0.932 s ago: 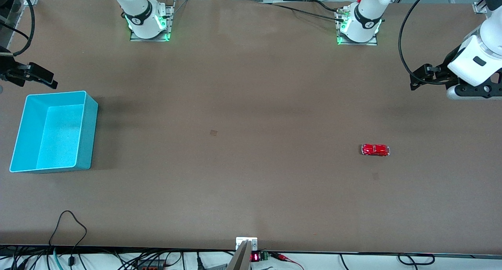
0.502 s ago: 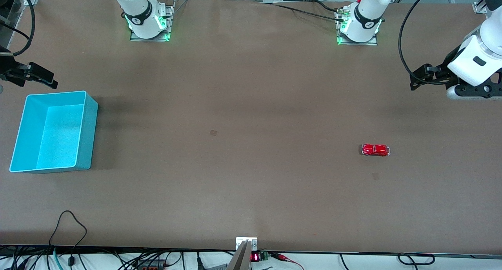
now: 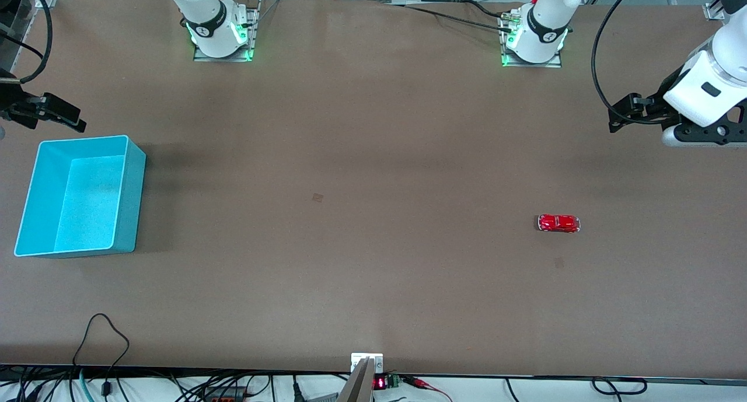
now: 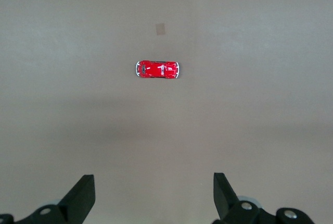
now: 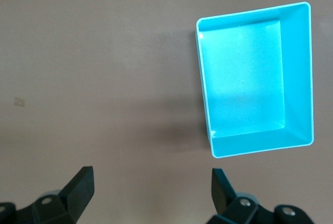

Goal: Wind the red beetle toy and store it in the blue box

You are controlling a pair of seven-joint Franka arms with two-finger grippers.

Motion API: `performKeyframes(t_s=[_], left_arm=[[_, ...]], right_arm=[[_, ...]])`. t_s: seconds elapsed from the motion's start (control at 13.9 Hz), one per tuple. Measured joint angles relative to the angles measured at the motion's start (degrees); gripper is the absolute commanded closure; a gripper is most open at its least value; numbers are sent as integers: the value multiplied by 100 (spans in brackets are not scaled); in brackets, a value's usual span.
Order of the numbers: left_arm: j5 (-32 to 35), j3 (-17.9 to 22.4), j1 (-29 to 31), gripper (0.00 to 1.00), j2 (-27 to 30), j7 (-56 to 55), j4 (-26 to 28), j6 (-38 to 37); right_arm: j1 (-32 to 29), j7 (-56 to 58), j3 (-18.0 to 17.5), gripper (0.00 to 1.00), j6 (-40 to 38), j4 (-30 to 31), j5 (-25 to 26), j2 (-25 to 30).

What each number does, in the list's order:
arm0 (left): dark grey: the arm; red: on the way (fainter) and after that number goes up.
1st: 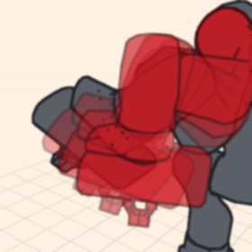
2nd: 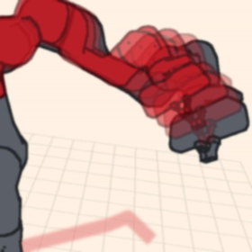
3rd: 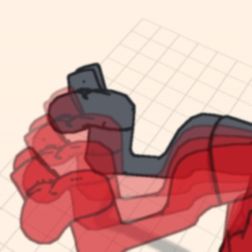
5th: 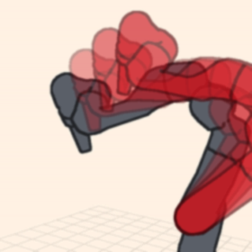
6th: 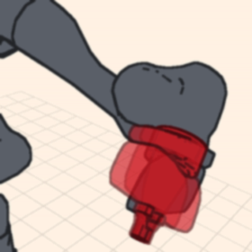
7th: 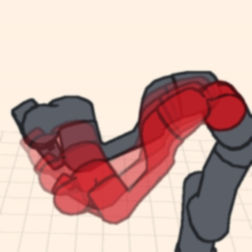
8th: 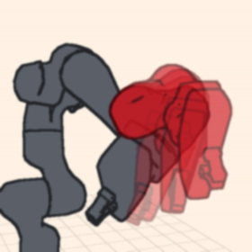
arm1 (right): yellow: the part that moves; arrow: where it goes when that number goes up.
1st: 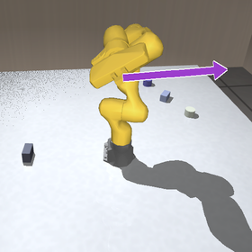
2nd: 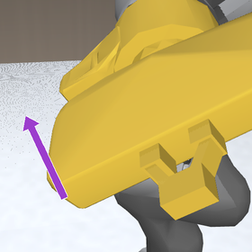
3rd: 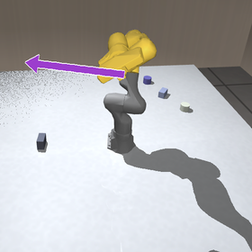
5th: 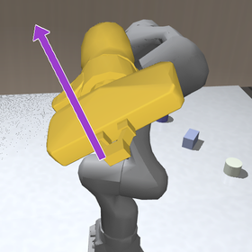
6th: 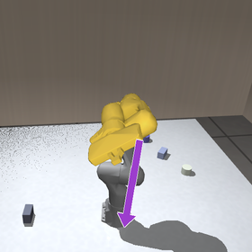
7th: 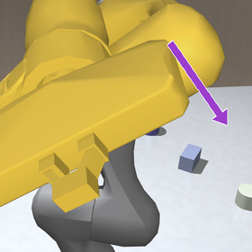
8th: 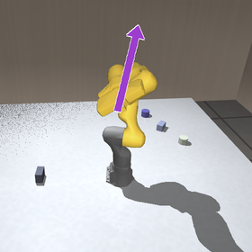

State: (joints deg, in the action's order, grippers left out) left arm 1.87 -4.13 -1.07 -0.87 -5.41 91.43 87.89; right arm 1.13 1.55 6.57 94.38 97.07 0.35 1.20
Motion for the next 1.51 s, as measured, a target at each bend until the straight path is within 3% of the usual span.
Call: performKeyframes(t_s=[0.79,1.0,1.22,1.51], left_arm=[[-60,-27,-354,0,-460,94,-307,-1520],[-60,-7,-318,0,-571,1128,-304,-1579],[-59,30,-130,0,-709,2648,-199,-1309],[-59,47,205,0,-845,4512,768,280]], right_arm=[[0,0,0,0,0,0,0,0],[0,0,0,0,0,0,0,0],[0,0,0,0,0,0,0,0],[0,0,0,0,1,-1,0,0]])
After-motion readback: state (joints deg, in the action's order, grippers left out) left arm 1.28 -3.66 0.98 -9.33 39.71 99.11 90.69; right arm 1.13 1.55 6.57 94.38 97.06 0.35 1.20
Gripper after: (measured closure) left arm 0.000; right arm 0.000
